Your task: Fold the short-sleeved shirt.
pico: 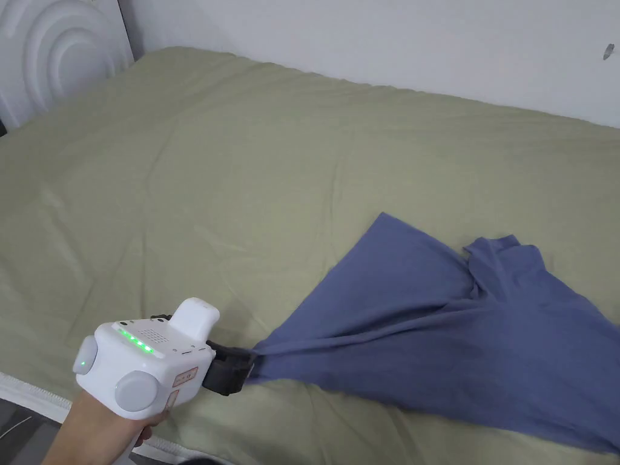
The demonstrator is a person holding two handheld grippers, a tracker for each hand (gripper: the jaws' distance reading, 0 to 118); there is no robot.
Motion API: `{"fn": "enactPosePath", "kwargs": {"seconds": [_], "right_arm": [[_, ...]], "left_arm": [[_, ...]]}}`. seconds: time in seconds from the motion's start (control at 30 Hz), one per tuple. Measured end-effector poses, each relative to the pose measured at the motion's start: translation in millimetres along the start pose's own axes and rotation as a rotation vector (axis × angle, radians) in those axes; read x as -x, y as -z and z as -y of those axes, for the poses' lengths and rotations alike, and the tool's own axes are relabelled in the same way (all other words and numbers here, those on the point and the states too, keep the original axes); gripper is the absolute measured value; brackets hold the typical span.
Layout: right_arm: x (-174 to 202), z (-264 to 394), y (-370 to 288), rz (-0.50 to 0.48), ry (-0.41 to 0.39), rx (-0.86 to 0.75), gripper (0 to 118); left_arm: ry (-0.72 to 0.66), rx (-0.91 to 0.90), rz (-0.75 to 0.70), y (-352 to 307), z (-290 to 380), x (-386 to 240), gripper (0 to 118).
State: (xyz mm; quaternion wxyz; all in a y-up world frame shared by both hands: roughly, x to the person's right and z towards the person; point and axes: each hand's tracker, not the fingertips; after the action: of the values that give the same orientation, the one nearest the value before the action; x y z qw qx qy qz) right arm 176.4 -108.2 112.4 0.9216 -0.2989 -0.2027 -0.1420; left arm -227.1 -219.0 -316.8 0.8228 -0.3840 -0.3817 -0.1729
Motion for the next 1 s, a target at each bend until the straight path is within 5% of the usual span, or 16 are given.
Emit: {"fn": "enactPosePath", "kwargs": {"seconds": [0.03, 0.07, 0.1, 0.13, 0.33, 0.43, 0.67, 0.83, 0.87, 0.93, 0.97, 1.0], "right_arm": [[2, 0, 0, 0.004, 0.004, 0.004, 0], [2, -1, 1, 0.005, 0.011, 0.008, 0], [1, -2, 2, 0.003, 0.017, 0.011, 0], [2, -3, 4, 0.002, 0.022, 0.014, 0], [-10, -23, 26, -0.001, -0.008, 0.053, 0], [-16, -50, 53, -0.002, -0.093, 0.080, 0], [-41, -156, 199, 0.034, -0.284, 0.176, 0], [-85, -208, 324, 0.045, -0.318, 0.266, 1], [-92, -214, 344, 0.037, -0.315, 0.291, 16], [-98, -221, 378, 0.098, -0.308, 0.351, 97], [-99, -219, 388, 0.088, -0.300, 0.386, 118], [-99, -218, 393, 0.114, -0.308, 0.385, 118]], "left_arm": [[0.007, 0.011, 0.002, 3, 1, 1, 103], [0.018, 0.010, 0.023, 4, 3, 1, 82], [0.012, -0.009, 0.048, 3, 4, 2, 47], [0.000, -0.004, 0.061, 4, 3, 2, 0], [-0.072, 0.003, 0.063, 2, 12, 4, 0], [-0.112, -0.012, 0.058, -10, 9, -4, 0], [-0.244, -0.081, 0.030, -35, -4, -30, 0], [-0.243, -0.100, 0.016, -50, -10, -51, 0], [-0.237, -0.103, -0.003, -52, -11, -55, 0], [-0.229, -0.096, -0.012, -54, -16, -66, 0], [-0.222, -0.090, -0.029, -55, -18, -69, 0], [-0.217, -0.088, -0.031, -56, -19, -71, 0]]}}
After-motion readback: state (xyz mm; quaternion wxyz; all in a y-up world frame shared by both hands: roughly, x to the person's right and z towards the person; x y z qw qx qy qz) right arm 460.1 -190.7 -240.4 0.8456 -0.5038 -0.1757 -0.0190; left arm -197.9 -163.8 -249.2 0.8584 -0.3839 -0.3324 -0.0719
